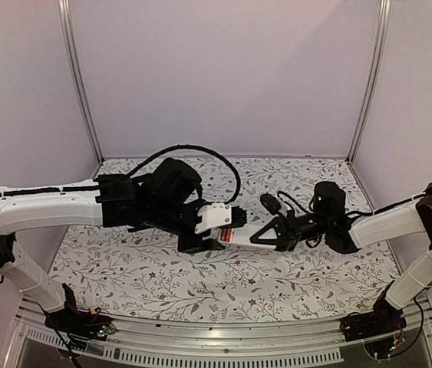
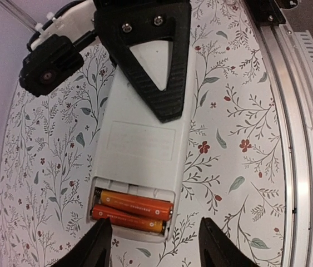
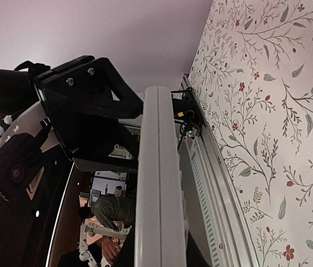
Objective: Load the batteries into the remote control
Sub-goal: Load the battery into the battery compartment.
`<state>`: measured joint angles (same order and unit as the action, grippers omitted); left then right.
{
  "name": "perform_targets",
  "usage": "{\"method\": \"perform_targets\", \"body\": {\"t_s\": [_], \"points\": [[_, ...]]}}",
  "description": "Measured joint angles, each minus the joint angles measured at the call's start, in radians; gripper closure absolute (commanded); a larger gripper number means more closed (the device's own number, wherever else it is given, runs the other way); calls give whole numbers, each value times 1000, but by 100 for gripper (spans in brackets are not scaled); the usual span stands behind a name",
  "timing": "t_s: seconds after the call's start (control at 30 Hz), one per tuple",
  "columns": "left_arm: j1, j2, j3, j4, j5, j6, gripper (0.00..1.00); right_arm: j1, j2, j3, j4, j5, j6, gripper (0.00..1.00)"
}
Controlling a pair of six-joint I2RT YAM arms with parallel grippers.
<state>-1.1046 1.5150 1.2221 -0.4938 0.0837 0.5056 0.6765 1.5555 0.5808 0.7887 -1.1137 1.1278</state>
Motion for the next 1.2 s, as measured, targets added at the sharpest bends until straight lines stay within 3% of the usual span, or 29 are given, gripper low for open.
{"method": "perform_targets", "body": {"t_s": [0.2,0.3,0.4,0.6,0.83,1.2], "points": [[-1,-53,0,-20,24,3,25,5,0,0,5,-13,1,100],[2,-74,12,-46,44,-12,8,5,0,0,5,-23,1,100],[14,-71,54,-92,79,-54,1,5,0,0,2,-27,-3,100],[111,-55,154,-112,297,-251,0,5,-51,5,-156,-26,-85,100],[141,-21,161,-111,389,-365,2,6,-164,113,-509,-23,-326,100],[141,40,151,-93,455,-403,14,18,-191,127,-648,-27,-426,100]]}}
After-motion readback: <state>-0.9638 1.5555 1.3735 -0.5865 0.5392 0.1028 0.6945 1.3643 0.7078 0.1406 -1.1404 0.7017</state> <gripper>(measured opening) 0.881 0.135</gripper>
